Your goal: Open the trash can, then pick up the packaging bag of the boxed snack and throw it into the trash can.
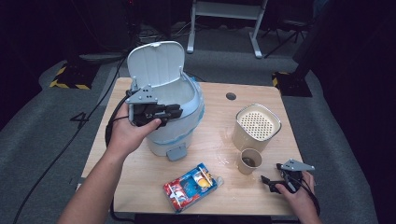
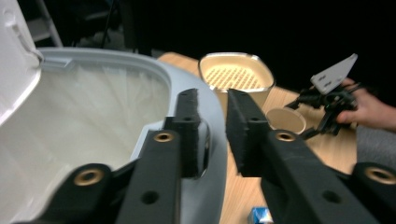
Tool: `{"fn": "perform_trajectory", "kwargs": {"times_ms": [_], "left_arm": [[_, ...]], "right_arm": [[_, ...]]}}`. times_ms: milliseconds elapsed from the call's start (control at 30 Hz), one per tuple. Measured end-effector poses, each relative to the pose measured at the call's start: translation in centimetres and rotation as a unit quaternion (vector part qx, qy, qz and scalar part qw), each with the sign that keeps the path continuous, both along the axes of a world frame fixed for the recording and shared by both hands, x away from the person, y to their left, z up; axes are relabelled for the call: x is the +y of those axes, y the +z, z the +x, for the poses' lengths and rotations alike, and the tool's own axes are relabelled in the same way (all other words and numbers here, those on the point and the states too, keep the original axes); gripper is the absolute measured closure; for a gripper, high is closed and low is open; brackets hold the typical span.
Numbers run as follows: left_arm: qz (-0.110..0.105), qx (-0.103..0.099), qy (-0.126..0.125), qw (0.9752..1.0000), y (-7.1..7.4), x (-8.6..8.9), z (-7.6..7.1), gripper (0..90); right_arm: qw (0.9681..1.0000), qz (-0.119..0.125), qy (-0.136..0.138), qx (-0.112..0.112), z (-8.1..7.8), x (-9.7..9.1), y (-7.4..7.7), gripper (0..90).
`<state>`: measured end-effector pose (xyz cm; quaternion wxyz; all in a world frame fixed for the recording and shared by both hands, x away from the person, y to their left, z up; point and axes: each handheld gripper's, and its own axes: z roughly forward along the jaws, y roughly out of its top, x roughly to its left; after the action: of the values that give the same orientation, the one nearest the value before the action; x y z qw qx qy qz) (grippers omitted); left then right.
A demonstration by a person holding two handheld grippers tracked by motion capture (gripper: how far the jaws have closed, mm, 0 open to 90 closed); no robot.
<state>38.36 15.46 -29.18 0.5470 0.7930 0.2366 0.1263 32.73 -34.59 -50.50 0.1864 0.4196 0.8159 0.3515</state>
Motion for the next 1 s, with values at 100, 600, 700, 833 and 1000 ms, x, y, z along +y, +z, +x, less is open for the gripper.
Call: {"fn": "perform_trajectory", "kwargs": {"times_ms": [100, 600, 700, 833, 1000], "left_arm": [[-0.021, -0.003, -0.016, 0.9997, 0.1, 0.3, -0.5, 69.2], [-0.014, -0.009, -0.028, 0.9995, -1.1, 1.5, -4.1, 60.6], [-0.016, -0.005, -0.038, 0.9991, -1.9, 1.6, -4.8, 59.2], [-0.010, 0.001, -0.046, 0.9989, -3.3, 1.3, -5.5, 58.0], [-0.007, 0.009, -0.049, 0.9987, -5.3, 0.7, -5.9, 56.8]], "right_arm": [[1.0000, 0.000, 0.000, 0.000, 0.0, 0.0, 0.0, 10.8], [1.0000, 0.000, 0.000, 0.000, 0.0, 0.0, 0.0, 10.8], [1.0000, 0.000, 0.000, 0.000, 0.0, 0.0, 0.0, 10.8], [1.0000, 0.000, 0.000, 0.000, 0.0, 0.0, 0.0, 10.8], [1.0000, 0.000, 0.000, 0.000, 0.0, 0.0, 0.0, 10.8]]}}
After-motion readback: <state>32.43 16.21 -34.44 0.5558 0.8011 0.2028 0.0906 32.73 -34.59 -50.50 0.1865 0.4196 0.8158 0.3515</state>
